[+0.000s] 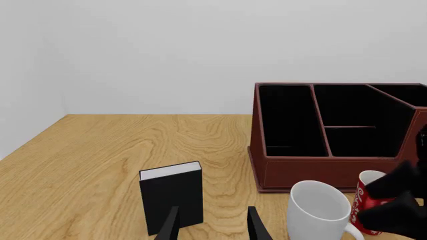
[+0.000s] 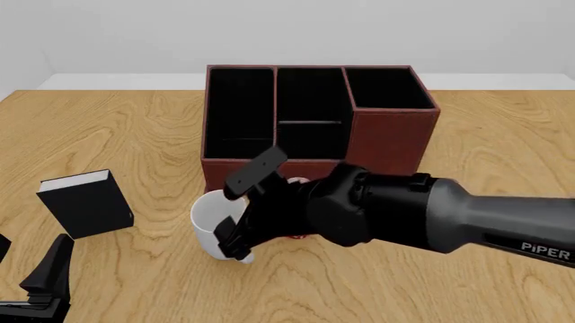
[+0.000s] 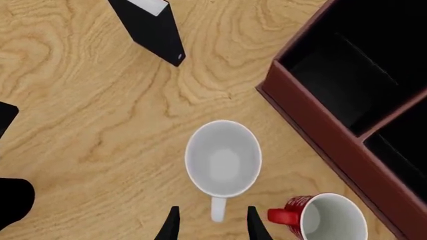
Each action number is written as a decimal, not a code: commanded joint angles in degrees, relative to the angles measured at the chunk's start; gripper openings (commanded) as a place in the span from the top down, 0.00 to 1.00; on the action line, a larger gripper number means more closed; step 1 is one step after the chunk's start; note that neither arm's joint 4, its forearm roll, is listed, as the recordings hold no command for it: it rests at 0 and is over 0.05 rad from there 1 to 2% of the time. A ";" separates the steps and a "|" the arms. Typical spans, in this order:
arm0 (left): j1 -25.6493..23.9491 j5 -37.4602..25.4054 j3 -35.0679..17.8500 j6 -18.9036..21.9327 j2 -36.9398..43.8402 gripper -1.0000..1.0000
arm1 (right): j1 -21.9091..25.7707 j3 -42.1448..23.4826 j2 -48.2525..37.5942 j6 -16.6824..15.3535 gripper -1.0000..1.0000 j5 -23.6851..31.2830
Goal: Pick up the white mug and place it to the right of the caddy.
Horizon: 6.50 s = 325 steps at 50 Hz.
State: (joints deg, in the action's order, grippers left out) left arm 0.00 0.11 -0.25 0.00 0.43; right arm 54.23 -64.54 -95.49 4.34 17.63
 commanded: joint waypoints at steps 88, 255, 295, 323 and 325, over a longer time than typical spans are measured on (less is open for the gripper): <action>0.00 0.00 0.00 0.00 0.00 0.00 | 0.59 3.11 -7.73 5.44 0.00 -5.25; 0.00 0.00 0.00 0.00 0.00 0.00 | -24.37 12.68 41.85 -2.06 1.00 12.02; 0.00 0.00 0.00 0.00 0.00 0.00 | -37.94 17.27 51.06 0.54 1.00 14.88; 0.00 0.00 0.00 0.00 0.00 0.00 | -48.19 17.38 52.79 0.14 1.00 16.61; 0.00 0.00 0.00 0.00 0.00 0.00 | -49.25 17.42 52.62 0.27 1.00 16.49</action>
State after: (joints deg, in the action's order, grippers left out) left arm 0.00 0.11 -0.25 0.00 0.43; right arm 9.01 -46.64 -42.94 3.70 33.97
